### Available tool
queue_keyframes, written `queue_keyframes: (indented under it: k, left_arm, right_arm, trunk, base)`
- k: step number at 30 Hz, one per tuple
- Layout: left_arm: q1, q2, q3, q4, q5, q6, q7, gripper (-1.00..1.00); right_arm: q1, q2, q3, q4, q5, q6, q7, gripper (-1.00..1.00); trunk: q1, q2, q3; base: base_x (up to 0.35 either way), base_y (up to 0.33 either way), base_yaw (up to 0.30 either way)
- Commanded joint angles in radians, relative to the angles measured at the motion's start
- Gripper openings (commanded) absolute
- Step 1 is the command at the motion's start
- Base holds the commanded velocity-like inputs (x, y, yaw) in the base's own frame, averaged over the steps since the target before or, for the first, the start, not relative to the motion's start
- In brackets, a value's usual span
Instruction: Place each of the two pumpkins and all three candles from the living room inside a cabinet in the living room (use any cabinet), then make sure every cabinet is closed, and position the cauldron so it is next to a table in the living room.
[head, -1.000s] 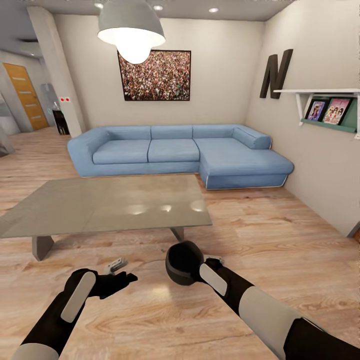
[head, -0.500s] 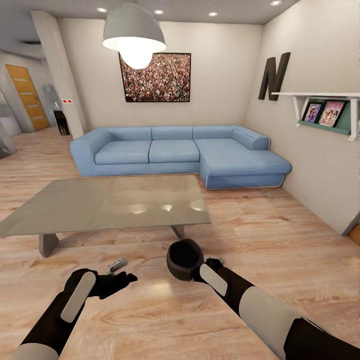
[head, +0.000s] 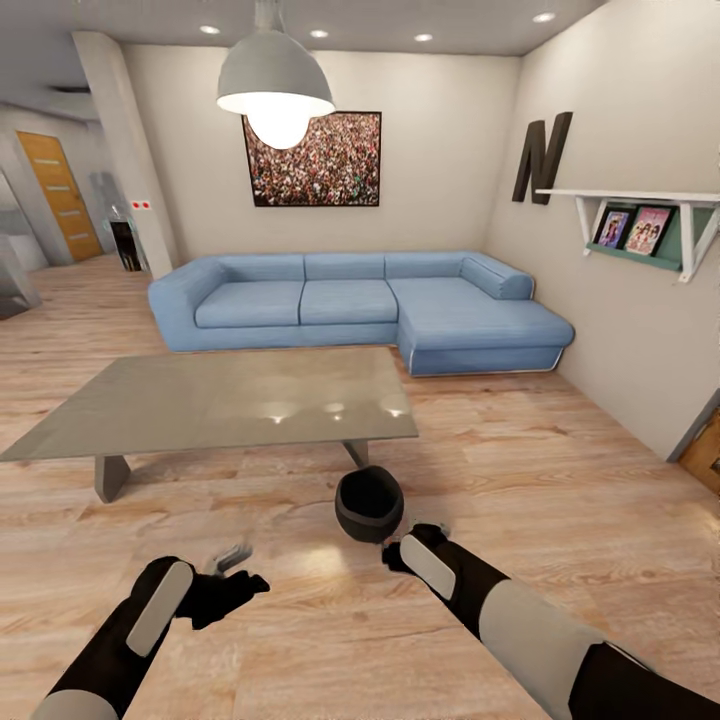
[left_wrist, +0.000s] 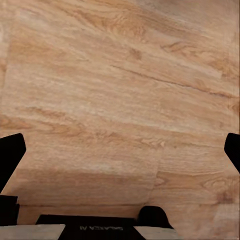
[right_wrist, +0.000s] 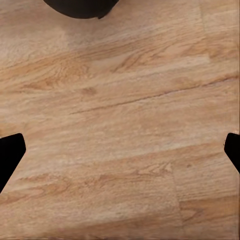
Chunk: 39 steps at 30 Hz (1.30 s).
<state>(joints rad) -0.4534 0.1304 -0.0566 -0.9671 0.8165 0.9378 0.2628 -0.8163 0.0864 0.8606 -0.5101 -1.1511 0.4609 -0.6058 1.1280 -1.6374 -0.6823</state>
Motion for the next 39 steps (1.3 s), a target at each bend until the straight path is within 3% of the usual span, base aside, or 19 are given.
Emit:
queue_keyframes:
  k: [1, 6, 9, 14, 17, 21, 25, 32, 39]
  left_arm:
    - [-0.001, 0.004, -0.004, 0.025, 0.011, -0.001, 0.010, 1.00]
    - [-0.001, 0.042, -0.023, 0.066, 0.009, -0.004, 0.011, 1.00]
    - [-0.001, 0.079, -0.065, 0.103, 0.009, -0.008, 0.013, 1.00]
    - [-0.001, 0.090, -0.119, 0.161, 0.003, -0.027, 0.014, 1.00]
    - [-0.001, 0.089, -0.163, 0.197, -0.044, -0.058, 0.012, 1.00]
    - [-0.001, 0.080, -0.191, 0.308, -0.129, -0.149, 0.005, 1.00]
    - [-0.001, 0.076, -0.218, 0.416, -0.160, -0.242, 0.002, 1.00]
    - [-0.001, 0.074, -0.323, 0.583, -0.171, -0.429, 0.000, 1.00]
    - [0.001, 0.062, -0.340, 0.723, -0.173, -0.577, -0.002, 1.00]
  right_arm:
    - [0.011, -0.001, 0.005, -0.001, -0.004, 0.002, -0.007, 1.00]
    - [0.043, -0.001, 0.006, 0.003, 0.002, 0.000, -0.008, 1.00]
    - [0.077, -0.001, 0.006, 0.005, 0.005, -0.023, -0.008, 1.00]
    - [0.100, -0.001, 0.007, 0.011, 0.004, -0.037, -0.009, 1.00]
    - [0.122, -0.001, 0.006, 0.024, 0.005, -0.040, -0.009, 1.00]
    - [0.134, -0.001, 0.007, 0.069, 0.005, -0.070, -0.009, 1.00]
    - [0.137, -0.001, 0.008, 0.170, 0.004, -0.134, -0.008, 1.00]
    - [0.218, -0.001, 0.009, 0.280, 0.008, -0.256, 0.000, 1.00]
    - [0.345, -0.001, 0.009, 0.328, 0.008, -0.372, 0.084, 1.00]
  trunk:
    - [-0.004, 0.007, 0.002]
    - [-0.023, 0.042, 0.018]
    - [-0.035, 0.063, 0.027]
    - [-0.054, 0.098, 0.043]
    - [-0.065, 0.119, 0.052]
    - [-0.081, 0.147, 0.065]
    - [-0.096, 0.175, 0.078]
    - [-0.123, 0.224, 0.099]
    - [-0.150, 0.273, 0.121]
  base:
    - [-0.019, 0.000, 0.000]
    - [-0.007, 0.000, 0.000]
    - [-0.001, 0.000, 0.000]
    - [0.000, 0.000, 0.000]
    - [0.000, 0.000, 0.000]
    - [0.000, 0.000, 0.000]
    - [0.000, 0.000, 0.000]
    - [0.000, 0.000, 0.000]
    - [0.000, 0.000, 0.000]
